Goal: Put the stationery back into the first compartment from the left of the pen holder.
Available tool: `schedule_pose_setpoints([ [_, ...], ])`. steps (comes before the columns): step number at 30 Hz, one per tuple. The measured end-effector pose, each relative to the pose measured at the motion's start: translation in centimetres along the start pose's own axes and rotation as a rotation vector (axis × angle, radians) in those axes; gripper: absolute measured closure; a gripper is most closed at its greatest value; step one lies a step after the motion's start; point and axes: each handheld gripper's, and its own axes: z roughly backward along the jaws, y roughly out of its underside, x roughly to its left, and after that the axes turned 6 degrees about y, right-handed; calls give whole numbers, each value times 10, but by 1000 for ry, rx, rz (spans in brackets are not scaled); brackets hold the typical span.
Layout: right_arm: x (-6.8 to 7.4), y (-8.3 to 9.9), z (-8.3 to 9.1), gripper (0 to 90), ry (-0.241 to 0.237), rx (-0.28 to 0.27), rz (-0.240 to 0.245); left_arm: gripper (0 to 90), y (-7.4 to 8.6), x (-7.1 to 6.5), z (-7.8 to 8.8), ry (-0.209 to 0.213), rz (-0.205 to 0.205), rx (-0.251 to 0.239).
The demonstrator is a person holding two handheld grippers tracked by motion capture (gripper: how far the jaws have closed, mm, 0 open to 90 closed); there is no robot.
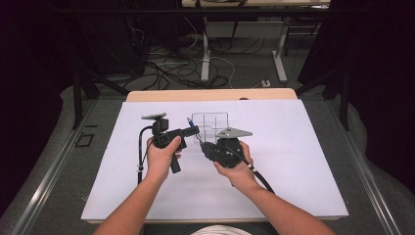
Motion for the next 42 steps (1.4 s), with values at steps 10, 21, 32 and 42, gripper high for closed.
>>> schedule_pose_setpoints([
  [10, 0, 1, -2, 798, 0, 9, 1, 791, 0, 1, -1, 0, 31, -2],
  [21, -1, 1, -3, 796, -4, 21, -7, 793, -2, -1, -3, -14, 25, 8],
  [32, -3, 0, -4, 637, -25, 37, -10, 793, -10, -10, -5, -32, -17, -22],
  [42, -9, -2, -7, 406, -18, 52, -1, 793, -19, -15, -4, -54, -114, -68],
])
